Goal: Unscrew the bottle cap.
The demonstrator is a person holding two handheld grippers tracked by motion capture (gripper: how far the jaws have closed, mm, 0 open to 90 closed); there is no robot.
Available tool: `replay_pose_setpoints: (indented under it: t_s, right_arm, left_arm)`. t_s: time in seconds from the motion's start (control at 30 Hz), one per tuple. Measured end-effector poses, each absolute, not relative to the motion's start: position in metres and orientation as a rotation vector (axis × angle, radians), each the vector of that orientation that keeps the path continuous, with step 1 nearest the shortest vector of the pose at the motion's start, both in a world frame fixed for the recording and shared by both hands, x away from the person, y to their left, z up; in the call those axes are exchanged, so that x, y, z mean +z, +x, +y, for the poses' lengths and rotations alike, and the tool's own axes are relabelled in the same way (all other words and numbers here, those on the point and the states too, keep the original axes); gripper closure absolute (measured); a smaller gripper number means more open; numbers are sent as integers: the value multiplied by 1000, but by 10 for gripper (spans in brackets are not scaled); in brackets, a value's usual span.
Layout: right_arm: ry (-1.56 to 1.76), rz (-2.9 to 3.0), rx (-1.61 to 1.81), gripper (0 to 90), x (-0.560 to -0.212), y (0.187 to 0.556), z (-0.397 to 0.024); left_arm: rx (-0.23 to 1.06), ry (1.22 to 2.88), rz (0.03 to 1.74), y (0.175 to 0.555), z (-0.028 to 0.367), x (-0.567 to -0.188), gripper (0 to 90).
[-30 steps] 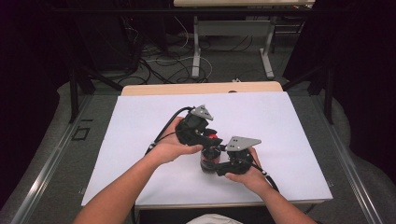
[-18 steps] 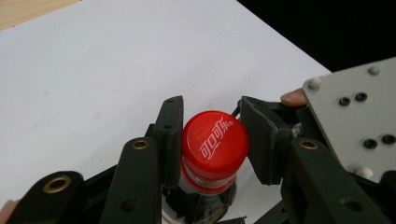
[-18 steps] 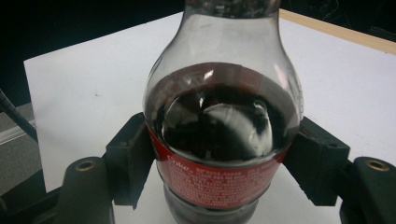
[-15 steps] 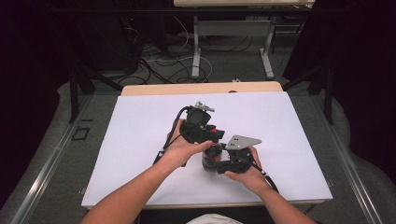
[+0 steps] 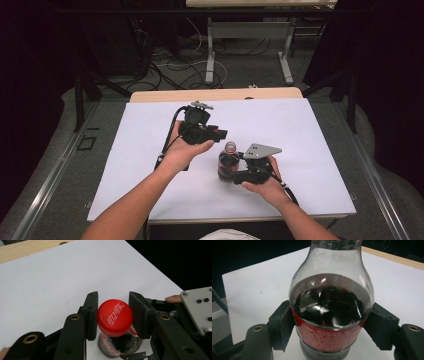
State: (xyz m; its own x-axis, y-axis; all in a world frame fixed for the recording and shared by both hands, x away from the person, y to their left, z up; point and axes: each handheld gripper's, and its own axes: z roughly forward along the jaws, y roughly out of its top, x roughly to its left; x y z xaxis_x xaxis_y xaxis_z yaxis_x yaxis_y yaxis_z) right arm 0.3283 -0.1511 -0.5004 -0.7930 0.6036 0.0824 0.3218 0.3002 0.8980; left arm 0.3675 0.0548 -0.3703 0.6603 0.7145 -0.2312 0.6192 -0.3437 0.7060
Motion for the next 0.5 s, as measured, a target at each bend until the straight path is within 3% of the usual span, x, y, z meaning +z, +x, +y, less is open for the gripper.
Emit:
replay_pose_setpoints:
  t_s: [0.5]
  right_arm:
    - [858,2278,1475,300,-499,333,-154]
  left_arm:
    - [126,1972,1133,376,93,-387,616]
